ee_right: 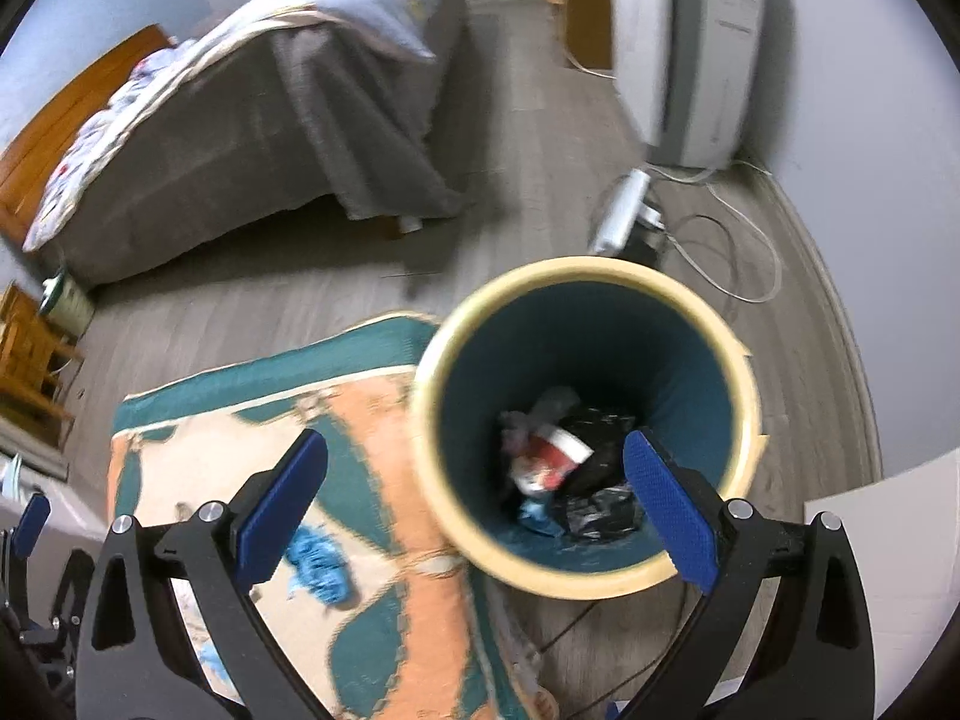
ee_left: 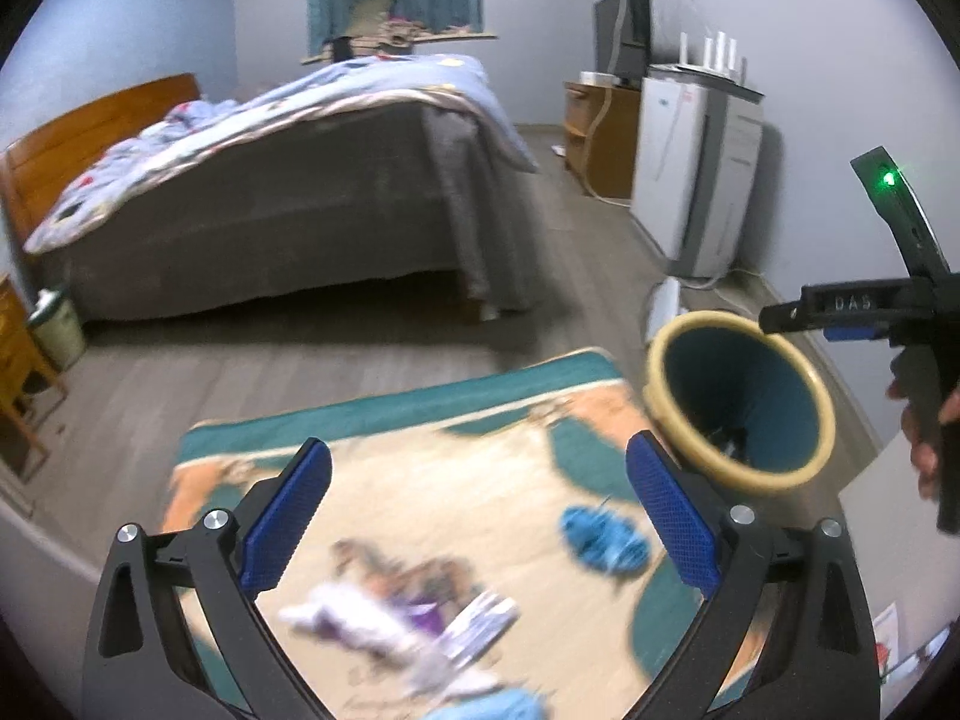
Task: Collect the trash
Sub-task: 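Move both grippers back over the cushion toward the tissue and blue plastic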
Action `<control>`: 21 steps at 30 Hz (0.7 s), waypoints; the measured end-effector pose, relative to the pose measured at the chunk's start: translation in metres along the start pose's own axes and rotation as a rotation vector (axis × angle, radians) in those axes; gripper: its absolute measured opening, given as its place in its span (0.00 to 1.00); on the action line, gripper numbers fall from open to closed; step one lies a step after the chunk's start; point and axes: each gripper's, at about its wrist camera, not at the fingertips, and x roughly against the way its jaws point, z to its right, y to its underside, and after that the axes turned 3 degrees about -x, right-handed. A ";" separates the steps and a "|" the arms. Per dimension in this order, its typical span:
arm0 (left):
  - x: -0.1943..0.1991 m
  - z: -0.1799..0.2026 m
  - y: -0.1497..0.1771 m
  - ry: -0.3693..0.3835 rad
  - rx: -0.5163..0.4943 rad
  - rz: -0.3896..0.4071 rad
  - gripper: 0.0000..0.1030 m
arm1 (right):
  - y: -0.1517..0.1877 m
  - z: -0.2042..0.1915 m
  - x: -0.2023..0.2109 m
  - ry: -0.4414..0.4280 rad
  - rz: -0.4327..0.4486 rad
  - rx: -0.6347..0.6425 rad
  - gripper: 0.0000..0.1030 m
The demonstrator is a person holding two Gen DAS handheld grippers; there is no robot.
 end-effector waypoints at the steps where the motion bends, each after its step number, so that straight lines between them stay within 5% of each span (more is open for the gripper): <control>1: 0.007 -0.008 0.007 -0.019 0.008 0.000 0.95 | 0.003 -0.004 0.002 -0.006 0.006 -0.003 0.94; 11: 0.026 -0.063 0.062 -0.071 0.088 -0.080 0.95 | 0.036 -0.062 -0.005 -0.037 -0.030 0.044 0.94; 21: -0.016 -0.090 0.095 -0.029 0.216 -0.216 0.95 | 0.069 -0.110 -0.032 0.014 -0.101 0.211 0.94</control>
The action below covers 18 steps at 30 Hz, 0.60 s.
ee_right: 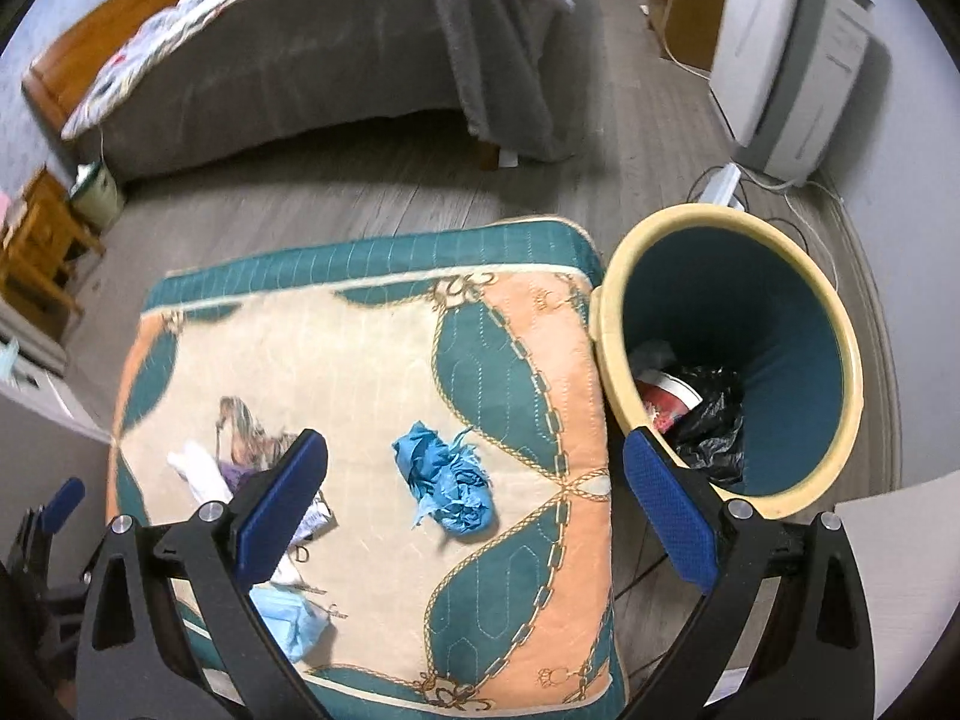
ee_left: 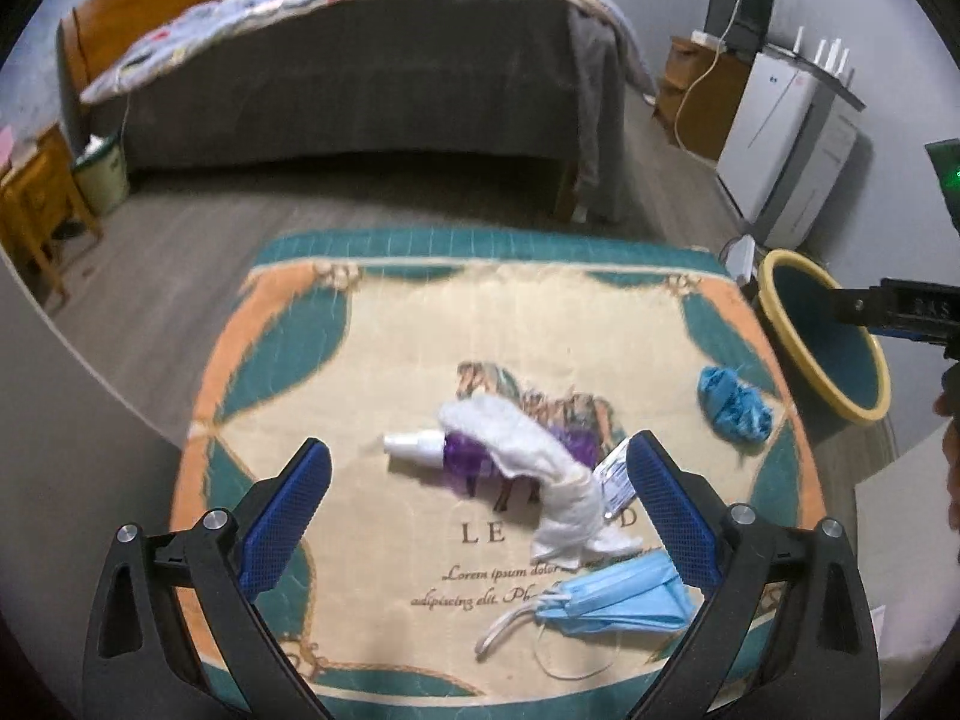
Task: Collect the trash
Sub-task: 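Move both grippers back over the cushion toward the tissue and blue plastic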
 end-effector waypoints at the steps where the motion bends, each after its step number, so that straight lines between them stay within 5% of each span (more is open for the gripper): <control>1: -0.005 0.000 0.001 0.001 -0.008 -0.010 0.95 | 0.001 -0.002 -0.004 0.008 -0.007 0.011 0.94; 6: -0.021 0.007 0.004 -0.014 -0.072 -0.036 0.95 | 0.004 -0.004 -0.029 0.037 -0.060 0.016 0.94; 18: -0.057 0.015 0.009 0.073 -0.041 -0.137 0.95 | 0.009 -0.015 -0.067 0.067 -0.150 0.084 0.94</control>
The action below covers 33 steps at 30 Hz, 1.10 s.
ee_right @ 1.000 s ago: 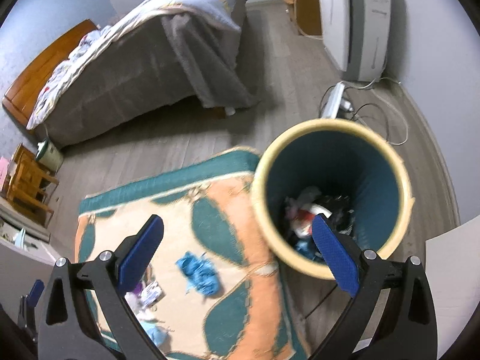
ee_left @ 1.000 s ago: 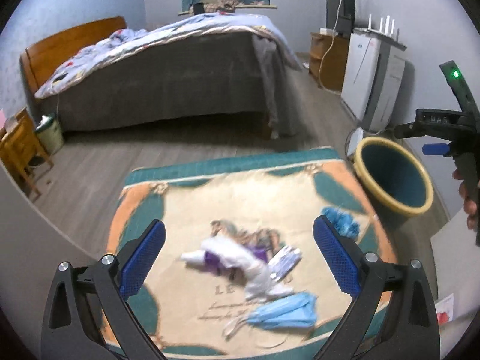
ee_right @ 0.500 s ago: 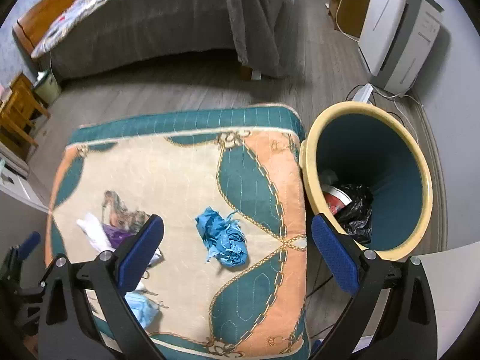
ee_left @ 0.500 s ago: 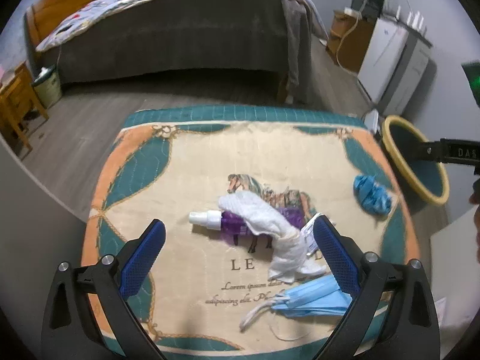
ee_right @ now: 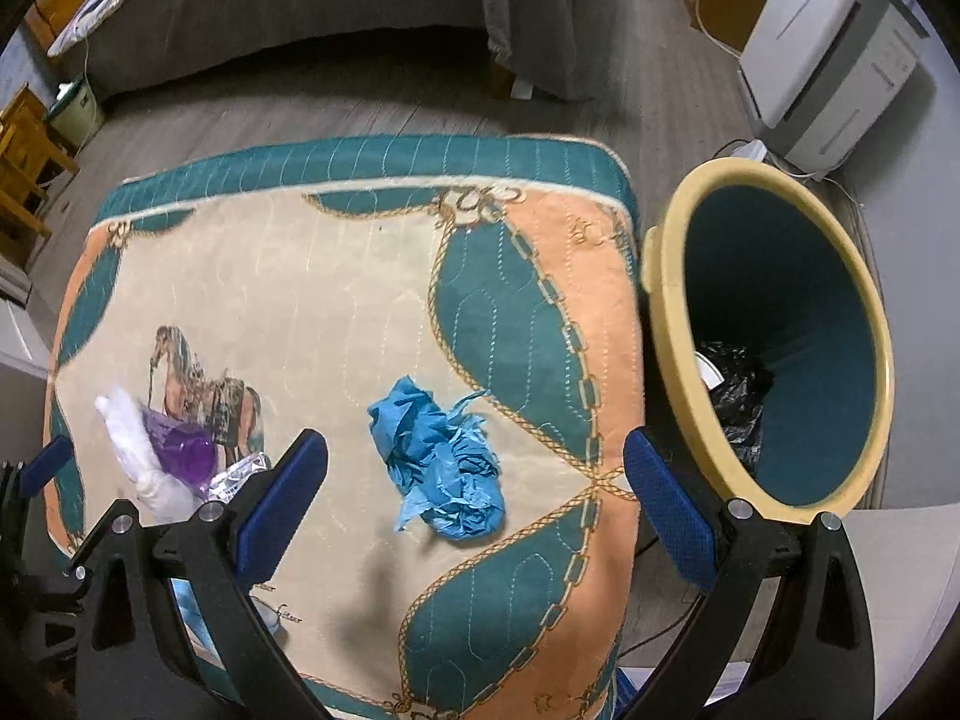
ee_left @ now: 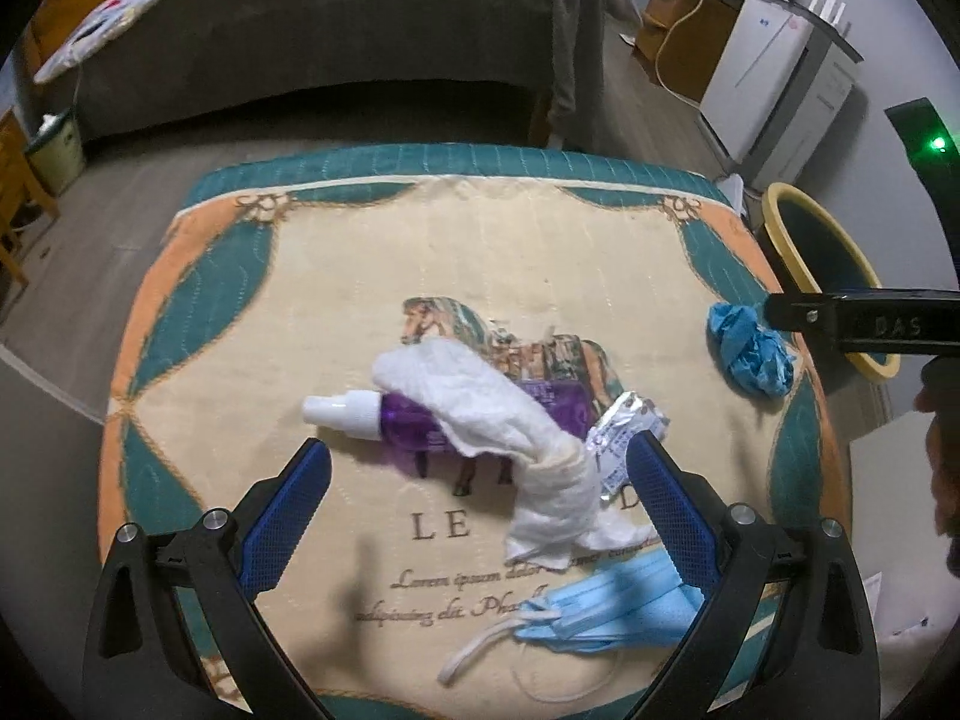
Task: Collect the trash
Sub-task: 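Move both grippers back over the cushion toward the tissue and blue plastic, then grasp the white tissue with the left gripper while the right grasps the blue crumpled plastic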
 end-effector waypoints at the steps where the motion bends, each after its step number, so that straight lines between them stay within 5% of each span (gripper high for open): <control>1: -0.002 0.002 0.000 -0.001 -0.008 -0.004 0.95 | 0.000 0.000 -0.002 -0.003 -0.006 -0.001 0.94; 5: -0.008 0.010 0.000 0.014 -0.043 -0.021 0.92 | 0.001 0.000 -0.014 -0.023 -0.043 -0.003 0.94; 11: -0.019 0.015 0.002 0.044 -0.044 -0.074 0.67 | 0.007 -0.007 -0.031 -0.053 -0.128 0.030 0.84; 19: -0.032 0.013 0.006 0.080 -0.024 -0.134 0.52 | 0.013 -0.021 -0.039 -0.037 -0.154 0.109 0.47; 22: -0.032 0.017 0.006 0.084 -0.034 -0.130 0.46 | 0.016 -0.020 -0.039 -0.044 -0.154 0.110 0.42; 24: -0.031 0.019 0.006 0.095 -0.047 -0.127 0.32 | 0.016 -0.018 -0.037 -0.051 -0.152 0.112 0.40; 33: -0.006 0.028 -0.009 0.110 -0.075 -0.033 0.28 | 0.010 -0.022 -0.026 -0.078 -0.113 0.099 0.39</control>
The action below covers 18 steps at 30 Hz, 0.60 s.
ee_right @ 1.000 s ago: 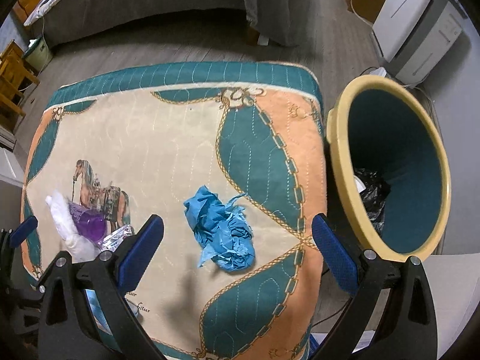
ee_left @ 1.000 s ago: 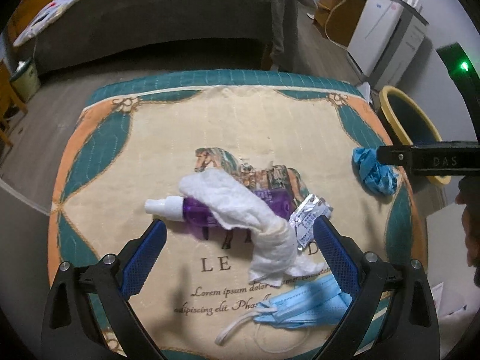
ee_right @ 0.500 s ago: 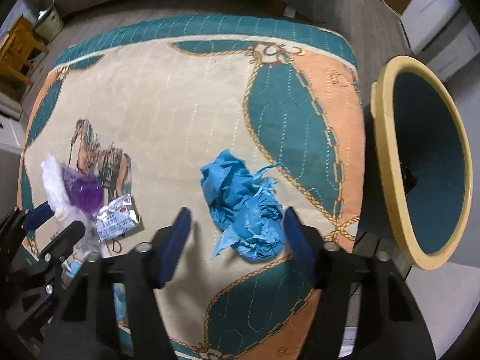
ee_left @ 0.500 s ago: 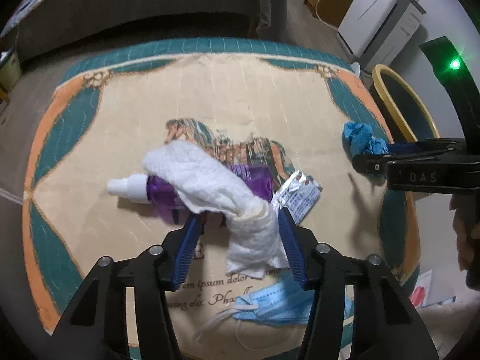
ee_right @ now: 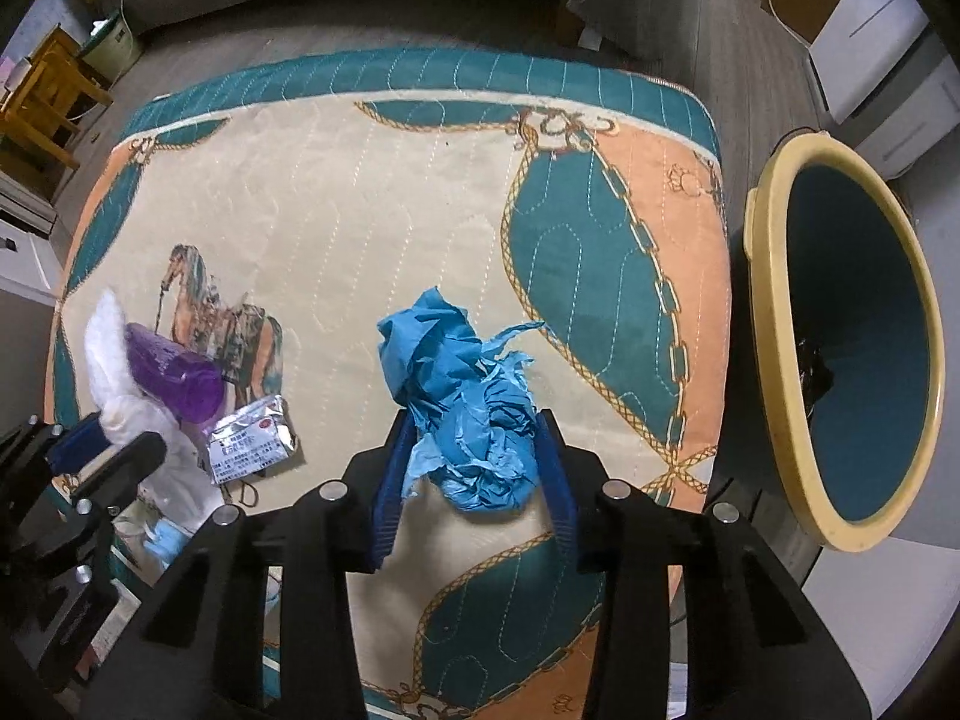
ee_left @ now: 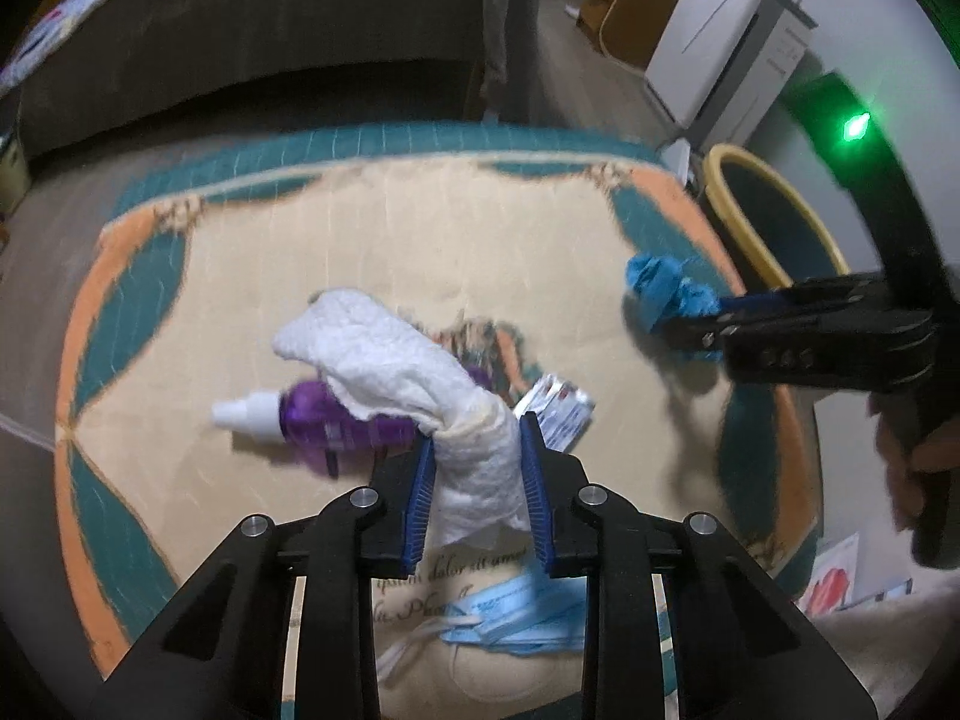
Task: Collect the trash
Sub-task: 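Grasp the white tissue with the left gripper while the right grasps the blue crumpled plastic, then carry the blue crumpled plastic over the bin with the right gripper while the left lifts the tissue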
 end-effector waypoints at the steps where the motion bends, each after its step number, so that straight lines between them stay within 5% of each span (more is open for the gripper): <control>1: 0.005 0.001 -0.003 0.001 -0.002 0.020 0.28 | -0.001 -0.001 0.002 -0.007 0.007 -0.003 0.39; 18: 0.062 0.019 -0.039 -0.062 -0.092 0.222 0.28 | -0.026 0.037 0.106 -0.096 0.288 -0.123 0.39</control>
